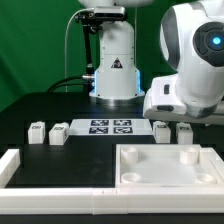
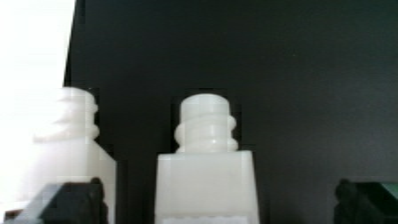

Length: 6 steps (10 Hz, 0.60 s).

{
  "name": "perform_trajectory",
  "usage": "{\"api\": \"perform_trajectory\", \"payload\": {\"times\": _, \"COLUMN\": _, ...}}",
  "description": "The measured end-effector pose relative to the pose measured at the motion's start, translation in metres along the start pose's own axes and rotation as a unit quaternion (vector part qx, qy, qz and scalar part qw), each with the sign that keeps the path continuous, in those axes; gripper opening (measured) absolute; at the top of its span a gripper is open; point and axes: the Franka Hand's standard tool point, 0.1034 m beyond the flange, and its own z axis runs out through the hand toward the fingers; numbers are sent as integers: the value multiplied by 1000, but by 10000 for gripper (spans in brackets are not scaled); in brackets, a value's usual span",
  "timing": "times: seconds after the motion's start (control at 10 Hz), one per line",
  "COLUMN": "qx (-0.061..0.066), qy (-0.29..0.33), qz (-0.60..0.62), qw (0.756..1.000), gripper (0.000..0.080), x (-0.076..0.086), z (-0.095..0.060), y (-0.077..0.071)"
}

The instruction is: Assemble one leg

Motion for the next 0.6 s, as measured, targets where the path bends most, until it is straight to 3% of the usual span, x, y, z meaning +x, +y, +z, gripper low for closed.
{"api": "perform_trajectory", "payload": {"times": 0.1, "qx": 4, "qy": 0, "qz": -31, "qw": 1000, "gripper": 649, "x": 2, "z": -5, "y": 6}}
{"api": "perform_trajectory", "payload": {"times": 0.4, "qx": -4, "qy": 12, "qz": -23, "qw": 1000, "gripper": 649, "x": -5, "z": 1, "y": -8}}
{"api": "perform_trajectory", "payload": {"times": 0.6, "qx": -4, "qy": 9, "qz": -23, "qw": 1000, "gripper": 649, "x": -2, "z": 6, "y": -8}}
